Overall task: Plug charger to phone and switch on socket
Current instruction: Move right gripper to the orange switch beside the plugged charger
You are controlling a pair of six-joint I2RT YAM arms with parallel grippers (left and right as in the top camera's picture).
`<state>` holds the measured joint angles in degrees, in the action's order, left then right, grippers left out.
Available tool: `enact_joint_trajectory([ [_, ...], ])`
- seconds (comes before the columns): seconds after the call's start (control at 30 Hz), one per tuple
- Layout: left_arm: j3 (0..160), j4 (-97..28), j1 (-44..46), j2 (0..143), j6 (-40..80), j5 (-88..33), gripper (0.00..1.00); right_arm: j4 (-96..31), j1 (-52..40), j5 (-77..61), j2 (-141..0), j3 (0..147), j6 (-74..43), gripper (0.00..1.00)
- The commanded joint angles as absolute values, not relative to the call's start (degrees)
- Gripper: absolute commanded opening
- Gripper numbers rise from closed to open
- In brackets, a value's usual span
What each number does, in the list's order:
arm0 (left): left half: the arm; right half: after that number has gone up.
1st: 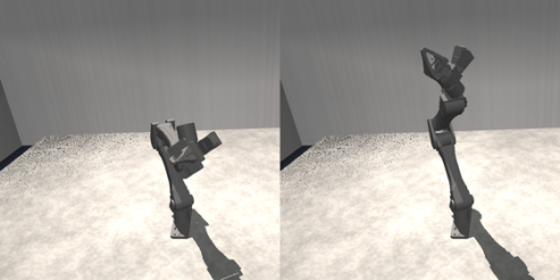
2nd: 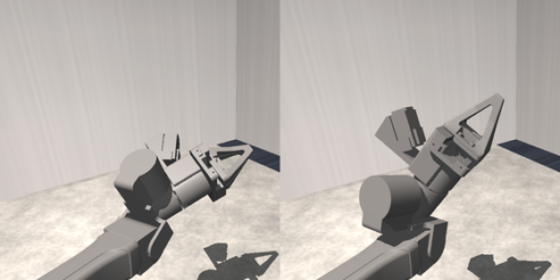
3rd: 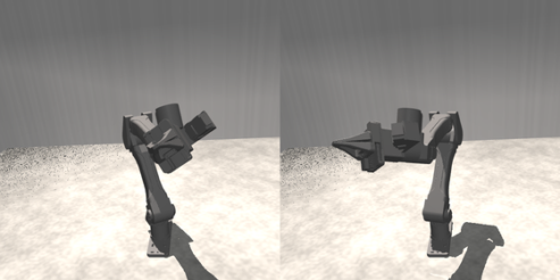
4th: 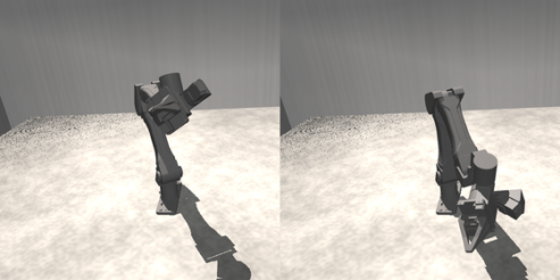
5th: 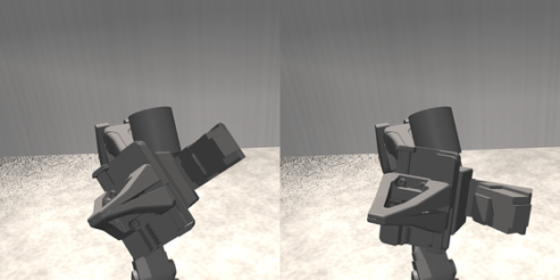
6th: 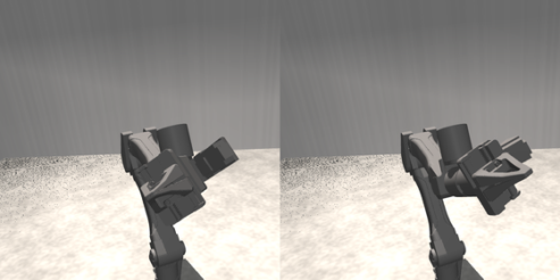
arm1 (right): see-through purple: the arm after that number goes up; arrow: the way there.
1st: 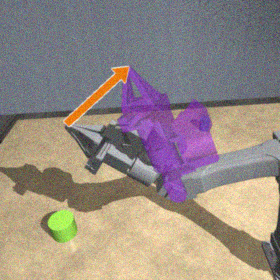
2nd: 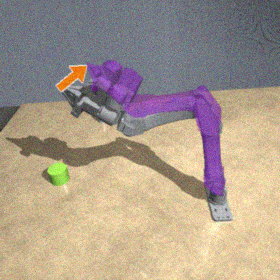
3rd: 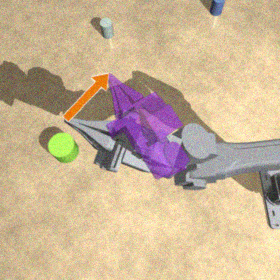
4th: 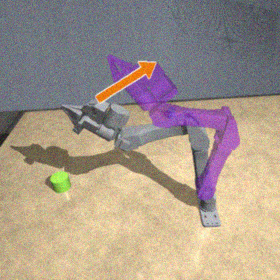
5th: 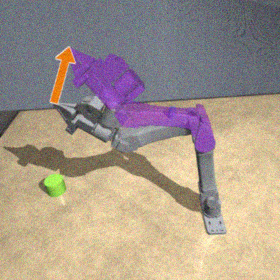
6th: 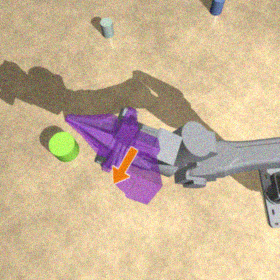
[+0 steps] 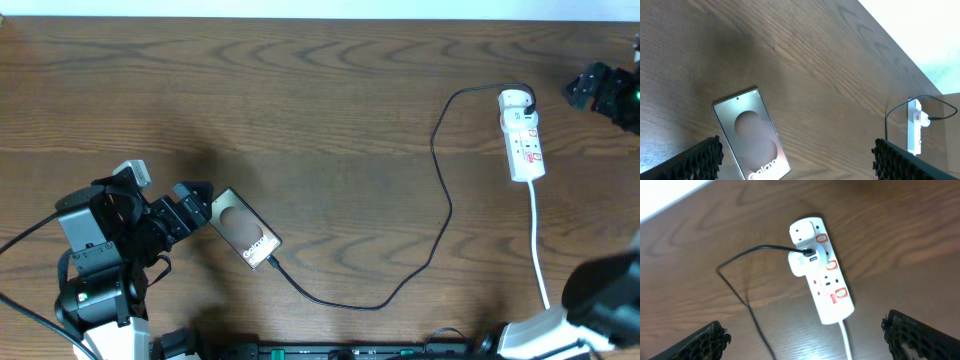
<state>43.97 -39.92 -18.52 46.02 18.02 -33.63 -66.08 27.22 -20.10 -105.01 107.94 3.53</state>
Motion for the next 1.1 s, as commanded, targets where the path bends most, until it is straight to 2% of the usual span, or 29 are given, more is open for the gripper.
enact_joint_trajectory([
  [0.0, 44.14, -39.86, -18.46, 46.04, 17.69, -32.93, 0.95, -64.64, 27.57, -24.47, -110.08, 109.45, 10.20, 0.99],
  [0.3, 44.14, -39.86, -18.46, 46.04, 17.69, -32.93, 0.95, -56.93, 27.29, -30.63, -121.93, 109.45, 10.39, 0.98],
  [0.5, 44.14, -39.86, -18.46, 46.04, 17.69, -32.93, 0.95, -56.73, 26.13, -30.59, -125.64, 109.43, 10.39, 0.99],
  [1.07, 44.14, -39.86, -18.46, 46.04, 17.69, -32.93, 0.95, -56.51, 21.45, -24.75, -127.63, 107.02, 9.89, 0.99],
])
